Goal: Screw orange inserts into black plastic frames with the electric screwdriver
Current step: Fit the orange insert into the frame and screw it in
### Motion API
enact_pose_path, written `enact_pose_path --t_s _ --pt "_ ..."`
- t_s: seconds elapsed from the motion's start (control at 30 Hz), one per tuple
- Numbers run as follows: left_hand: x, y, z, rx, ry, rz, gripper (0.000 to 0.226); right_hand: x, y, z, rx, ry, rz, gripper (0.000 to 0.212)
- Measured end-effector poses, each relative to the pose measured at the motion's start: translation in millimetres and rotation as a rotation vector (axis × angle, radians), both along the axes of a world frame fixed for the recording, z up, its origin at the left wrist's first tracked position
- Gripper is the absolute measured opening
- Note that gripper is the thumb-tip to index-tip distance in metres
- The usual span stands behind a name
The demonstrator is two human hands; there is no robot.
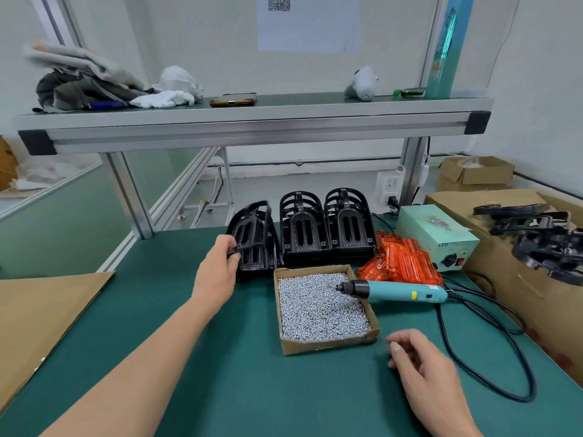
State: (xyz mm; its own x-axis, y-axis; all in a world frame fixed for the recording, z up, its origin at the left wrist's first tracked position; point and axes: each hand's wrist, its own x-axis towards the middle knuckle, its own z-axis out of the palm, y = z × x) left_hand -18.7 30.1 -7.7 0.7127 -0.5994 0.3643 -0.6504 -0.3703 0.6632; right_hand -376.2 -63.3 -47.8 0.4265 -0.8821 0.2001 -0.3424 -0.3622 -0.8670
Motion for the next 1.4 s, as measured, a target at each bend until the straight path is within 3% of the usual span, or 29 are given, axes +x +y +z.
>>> enact_pose_path --t_s 0.17,0.33,0.5,0.7,0.9,1.1,1.4 --pt "-13 14 18 -0.214 0.088 0.153 0.007 2 -29 18 -0.133 -0.070 -0.140 0.022" --pt "-28 51 26 -0.534 0.239 0.247 0.006 21 -98 47 -0.279 0.148 -0.213 0.004" --pt "-55 87 21 -0.783 0.517 0.151 0.009 42 -137 55 -0.228 0.412 -0.242 0.033" --pt "-87 116 -2 -0.773 0.710 0.232 0.008 52 -144 53 -0.215 0.619 -0.233 0.036" --pt "-139 126 -28 -0.621 0.838 0.211 0.012 53 -150 59 -0.173 0.706 -0.222 0.029" --pt "-179 129 -43 -0.516 0.818 0.156 0.015 43 -147 56 -0.190 0.581 -0.274 0.012" --pt "-188 139 -40 -0.422 0.796 0.089 0.019 37 -132 52 -0.286 0.344 -0.315 0.014"
